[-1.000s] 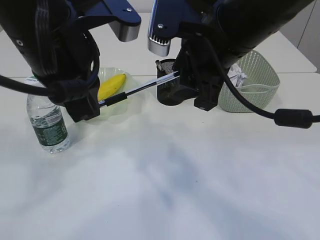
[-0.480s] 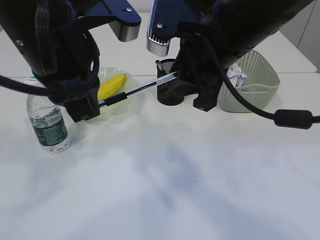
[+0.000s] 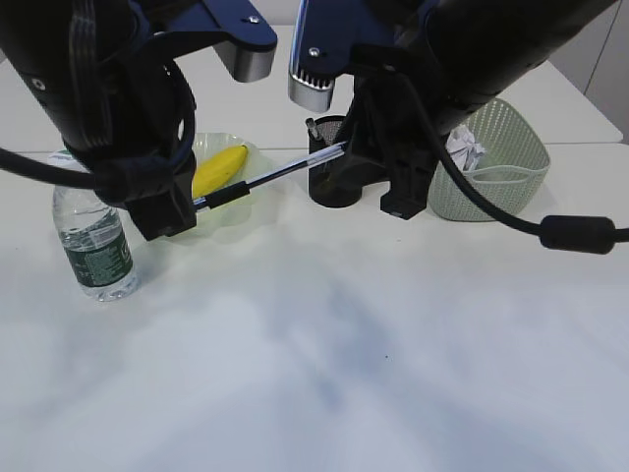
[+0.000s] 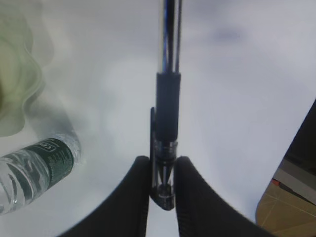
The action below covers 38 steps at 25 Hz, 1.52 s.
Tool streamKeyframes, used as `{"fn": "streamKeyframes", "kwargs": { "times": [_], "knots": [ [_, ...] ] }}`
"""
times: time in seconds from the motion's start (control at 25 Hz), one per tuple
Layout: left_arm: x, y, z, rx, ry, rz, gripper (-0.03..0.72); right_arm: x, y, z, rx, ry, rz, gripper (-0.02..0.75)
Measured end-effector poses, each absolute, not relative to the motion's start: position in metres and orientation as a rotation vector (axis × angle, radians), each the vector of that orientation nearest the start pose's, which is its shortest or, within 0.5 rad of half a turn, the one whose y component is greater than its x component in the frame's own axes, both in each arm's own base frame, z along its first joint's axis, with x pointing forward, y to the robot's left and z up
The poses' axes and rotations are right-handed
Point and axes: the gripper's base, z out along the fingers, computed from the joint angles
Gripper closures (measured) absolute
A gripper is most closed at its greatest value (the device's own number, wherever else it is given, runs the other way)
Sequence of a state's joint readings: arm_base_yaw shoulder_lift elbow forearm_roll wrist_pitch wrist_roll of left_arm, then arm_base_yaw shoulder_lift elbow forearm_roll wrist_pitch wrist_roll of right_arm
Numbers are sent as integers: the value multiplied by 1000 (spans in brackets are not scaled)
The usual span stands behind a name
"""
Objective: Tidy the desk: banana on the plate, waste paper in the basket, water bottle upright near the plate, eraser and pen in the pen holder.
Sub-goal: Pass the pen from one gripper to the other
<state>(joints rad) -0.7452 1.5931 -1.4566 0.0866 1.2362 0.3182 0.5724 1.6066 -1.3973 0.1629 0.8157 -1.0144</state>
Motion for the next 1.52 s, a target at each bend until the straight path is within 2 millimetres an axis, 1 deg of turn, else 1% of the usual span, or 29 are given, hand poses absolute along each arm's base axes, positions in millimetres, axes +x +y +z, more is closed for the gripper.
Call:
{"fn": "streamKeyframes", "kwargs": {
  "times": [0.24,0.48,0.68,0.76,0.96,1.08,1.36,1.52],
  "knots": [
    [242,-213,327,1463,2440,33,589,292,201,323,-1715,1805,7,489],
    [242,-213,327,1463,2439,35,589,292,201,323,-1711,1802,5,402],
    [242,-213,327,1463,2439,38,589,292,200,322,-1717,1810,8,382],
    [242,-213,327,1463,2438,41,589,292,196,326,-1701,1819,6,381],
    [242,-212,327,1464,2437,44,589,293,169,343,-1597,1876,-18,381],
    [242,-212,327,1464,2437,44,589,293,159,347,-1573,1906,-24,381],
    [242,-212,327,1490,2421,48,589,287,159,344,-1579,1976,42,381],
    [242,-212,327,1496,2418,49,589,286,159,343,-1514,2039,82,381]
  ]
}}
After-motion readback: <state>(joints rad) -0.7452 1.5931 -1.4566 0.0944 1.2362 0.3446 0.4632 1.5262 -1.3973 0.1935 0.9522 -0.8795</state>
